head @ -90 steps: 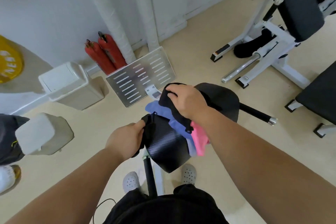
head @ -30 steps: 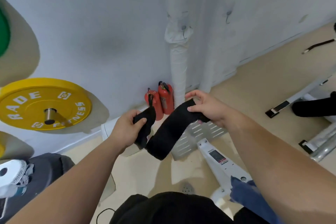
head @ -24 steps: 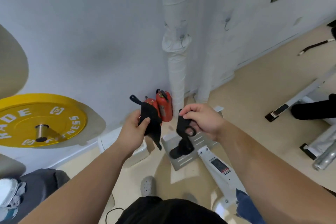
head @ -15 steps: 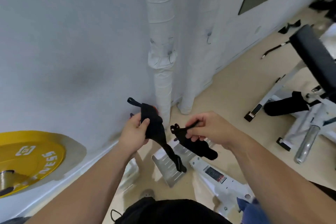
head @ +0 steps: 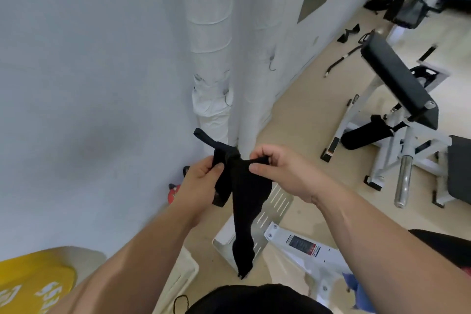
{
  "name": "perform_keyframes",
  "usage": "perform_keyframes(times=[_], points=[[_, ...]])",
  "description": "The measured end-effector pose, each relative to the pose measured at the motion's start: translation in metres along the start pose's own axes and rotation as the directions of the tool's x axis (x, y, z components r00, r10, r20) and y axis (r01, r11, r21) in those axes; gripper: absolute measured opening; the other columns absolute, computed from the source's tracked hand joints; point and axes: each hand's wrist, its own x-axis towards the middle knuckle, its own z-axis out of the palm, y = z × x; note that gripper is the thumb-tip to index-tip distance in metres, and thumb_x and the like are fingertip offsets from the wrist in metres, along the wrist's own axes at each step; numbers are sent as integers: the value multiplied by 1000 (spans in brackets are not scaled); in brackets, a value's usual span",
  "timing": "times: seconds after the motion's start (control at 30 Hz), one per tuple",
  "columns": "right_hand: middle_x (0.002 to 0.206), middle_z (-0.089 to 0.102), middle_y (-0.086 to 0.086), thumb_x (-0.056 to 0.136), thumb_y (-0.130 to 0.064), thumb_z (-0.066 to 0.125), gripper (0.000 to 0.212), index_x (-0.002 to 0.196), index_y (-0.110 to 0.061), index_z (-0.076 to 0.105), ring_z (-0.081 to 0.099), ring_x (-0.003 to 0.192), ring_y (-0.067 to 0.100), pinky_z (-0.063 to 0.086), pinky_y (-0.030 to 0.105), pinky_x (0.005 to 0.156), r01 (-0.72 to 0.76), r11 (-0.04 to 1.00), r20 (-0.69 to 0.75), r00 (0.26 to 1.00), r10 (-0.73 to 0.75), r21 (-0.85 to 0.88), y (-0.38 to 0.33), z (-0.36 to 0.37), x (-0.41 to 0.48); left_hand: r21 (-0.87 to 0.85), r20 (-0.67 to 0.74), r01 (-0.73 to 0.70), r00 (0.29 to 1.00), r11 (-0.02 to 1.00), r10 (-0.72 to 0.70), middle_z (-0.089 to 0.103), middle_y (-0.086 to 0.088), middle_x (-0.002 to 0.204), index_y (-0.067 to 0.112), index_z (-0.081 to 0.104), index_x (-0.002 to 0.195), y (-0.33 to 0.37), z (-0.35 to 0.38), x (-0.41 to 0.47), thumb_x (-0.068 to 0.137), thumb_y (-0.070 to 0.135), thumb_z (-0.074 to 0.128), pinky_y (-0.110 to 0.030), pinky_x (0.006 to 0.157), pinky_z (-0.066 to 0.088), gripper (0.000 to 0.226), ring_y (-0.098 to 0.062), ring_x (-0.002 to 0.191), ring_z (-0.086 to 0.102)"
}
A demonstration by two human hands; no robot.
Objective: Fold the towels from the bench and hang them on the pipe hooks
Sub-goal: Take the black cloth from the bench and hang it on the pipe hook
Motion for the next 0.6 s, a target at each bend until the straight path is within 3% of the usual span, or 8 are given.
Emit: perform_keyframes(times=[0.17, 0.33, 0.47, 0.53, 0.6], points=[[81, 63, -1, 96, -11, 66, 1, 95, -12, 67, 57, 71, 5, 47, 17, 66, 69, 991, -128, 990, -55, 112, -8, 9, 18, -82, 135, -10, 991, 997, 21, 77, -3, 98, 21, 75, 115, 23, 5, 6, 106, 21, 49, -30, 69, 57, 27, -21, 90, 73], [79, 64, -1, 94, -11, 68, 3, 92, -13, 68, 57, 70, 8, 48, 20, 65, 119, 985, -235, 968, -87, 128, -4, -7, 32, -128, 173, 14, 985, 992, 9, 76, -10, 111, 24, 75, 116, 32, 19, 17, 106, 18, 48, -45, 91, 54, 30, -29, 107, 71], [97, 63, 1, 89, -24, 72, 5, 85, -26, 70, 59, 79, 16, 50, 37, 73, 162, 984, -307, 942, -133, 70, 8, -27, 46, -215, 183, 44, 983, 976, -4, 71, -19, 122, 21, 73, 120, 38, 44, 27, 105, 10, 40, -55, 102, 50, 38, -38, 116, 67], [103, 63, -3, 88, -27, 71, 4, 85, -28, 69, 62, 89, 18, 51, 39, 84, 191, 979, -302, 940, -160, 75, 12, -43, 52, -231, 178, 37, 984, 972, 5, 73, -20, 115, 15, 69, 125, 48, 61, 31, 105, 8, 35, -49, 87, 57, 40, -38, 105, 71], [102, 67, -4, 90, -26, 70, 2, 90, -26, 68, 64, 94, 14, 53, 35, 89, 200, 975, -275, 947, -167, 98, 16, -61, 59, -210, 149, 19, 989, 977, 13, 76, -11, 85, 7, 68, 120, 61, 82, 35, 103, 1, 32, -32, 59, 57, 39, -23, 71, 74]])
